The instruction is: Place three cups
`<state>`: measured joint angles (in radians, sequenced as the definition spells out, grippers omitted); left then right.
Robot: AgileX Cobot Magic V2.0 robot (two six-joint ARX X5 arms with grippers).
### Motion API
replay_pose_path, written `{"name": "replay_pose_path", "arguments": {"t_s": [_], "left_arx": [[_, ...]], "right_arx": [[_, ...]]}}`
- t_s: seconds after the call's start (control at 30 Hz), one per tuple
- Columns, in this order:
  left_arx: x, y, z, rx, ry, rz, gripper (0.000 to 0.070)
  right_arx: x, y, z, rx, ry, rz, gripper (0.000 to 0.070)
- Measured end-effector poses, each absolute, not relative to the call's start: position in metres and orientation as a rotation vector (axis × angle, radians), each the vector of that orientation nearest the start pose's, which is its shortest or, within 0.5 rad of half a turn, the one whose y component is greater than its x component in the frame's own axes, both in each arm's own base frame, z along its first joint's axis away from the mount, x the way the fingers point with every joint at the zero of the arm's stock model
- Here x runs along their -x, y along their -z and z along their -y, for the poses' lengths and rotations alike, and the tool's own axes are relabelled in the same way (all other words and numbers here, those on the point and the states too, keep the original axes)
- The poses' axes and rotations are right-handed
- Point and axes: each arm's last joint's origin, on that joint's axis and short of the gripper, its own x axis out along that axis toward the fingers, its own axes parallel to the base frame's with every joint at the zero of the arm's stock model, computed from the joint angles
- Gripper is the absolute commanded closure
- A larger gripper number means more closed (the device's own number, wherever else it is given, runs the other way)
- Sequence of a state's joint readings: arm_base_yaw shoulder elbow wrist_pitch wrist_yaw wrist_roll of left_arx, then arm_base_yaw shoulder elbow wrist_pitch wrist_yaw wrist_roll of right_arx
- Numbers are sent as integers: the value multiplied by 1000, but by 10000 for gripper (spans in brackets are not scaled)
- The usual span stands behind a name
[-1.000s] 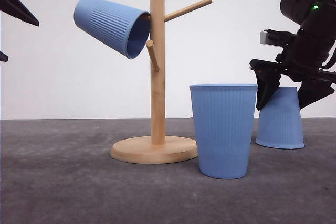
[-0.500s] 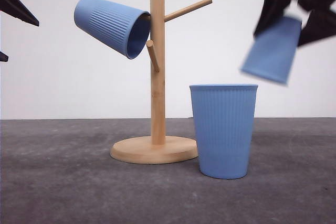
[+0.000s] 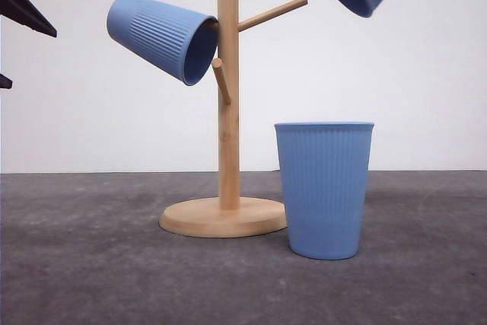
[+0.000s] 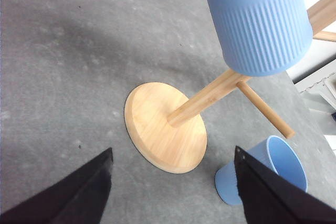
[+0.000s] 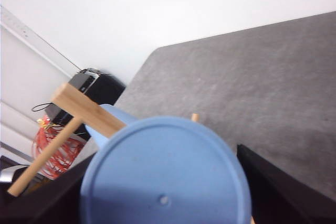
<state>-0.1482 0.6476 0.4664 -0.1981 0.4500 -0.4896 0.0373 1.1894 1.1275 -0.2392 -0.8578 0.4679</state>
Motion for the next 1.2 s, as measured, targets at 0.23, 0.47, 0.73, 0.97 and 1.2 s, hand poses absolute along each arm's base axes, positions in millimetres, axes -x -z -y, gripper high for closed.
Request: {"name": "replay_pose_path", "arguments": {"t_s": [0.23,0.47,0.73,0.97,1.2], "left_arx": [[-145,-243,34,527,487,-518,271],[-145,-243,34,527,487,-518,271],[-145,-243,34,527,485,-518,271],[-145,-243,34,526,483,-517,270],[-145,-243,34,526,482,-517,270]], "right_arx": [[-260,-366,-56,-524,-840,-456,287],[-280,-348,-77,-520,-865,-504,287],[-297,-329,-94,-520,-897,-552,286],[-302,-319,-105,-526,-916,-594,268],[-301,-318,-105,-526,-915,-599,187]]}}
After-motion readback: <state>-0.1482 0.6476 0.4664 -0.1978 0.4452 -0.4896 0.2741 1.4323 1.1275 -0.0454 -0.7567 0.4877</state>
